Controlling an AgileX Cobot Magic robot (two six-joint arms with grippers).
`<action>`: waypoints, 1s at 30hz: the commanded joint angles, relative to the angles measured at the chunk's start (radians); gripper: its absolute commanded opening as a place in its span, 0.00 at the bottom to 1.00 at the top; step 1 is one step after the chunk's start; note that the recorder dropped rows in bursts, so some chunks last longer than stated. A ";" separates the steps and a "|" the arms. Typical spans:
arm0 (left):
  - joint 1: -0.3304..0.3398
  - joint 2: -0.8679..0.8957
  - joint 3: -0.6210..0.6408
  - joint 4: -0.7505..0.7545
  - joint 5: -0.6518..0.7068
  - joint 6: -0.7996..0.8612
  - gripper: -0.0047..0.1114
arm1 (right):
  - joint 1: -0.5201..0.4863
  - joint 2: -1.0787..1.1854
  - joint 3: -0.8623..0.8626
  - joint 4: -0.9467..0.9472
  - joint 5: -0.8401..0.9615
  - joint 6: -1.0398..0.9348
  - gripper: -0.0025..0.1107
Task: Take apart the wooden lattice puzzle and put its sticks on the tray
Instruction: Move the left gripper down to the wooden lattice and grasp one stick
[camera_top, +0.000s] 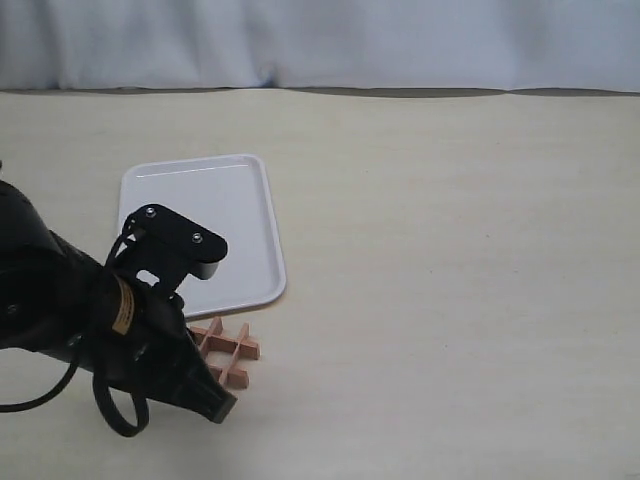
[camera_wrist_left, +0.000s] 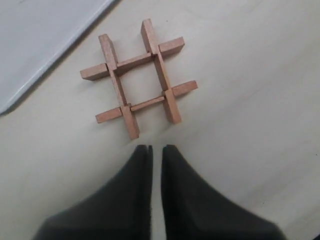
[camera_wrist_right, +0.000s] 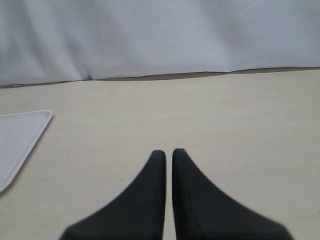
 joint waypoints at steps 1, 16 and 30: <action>-0.008 0.049 0.006 -0.014 -0.043 -0.025 0.28 | 0.000 -0.004 0.002 0.004 -0.004 -0.005 0.06; 0.033 0.156 0.011 0.002 -0.082 -0.053 0.41 | 0.000 -0.004 0.002 0.004 -0.004 -0.005 0.06; 0.074 0.184 0.011 -0.007 -0.108 -0.071 0.41 | 0.000 -0.004 0.002 0.004 -0.004 -0.005 0.06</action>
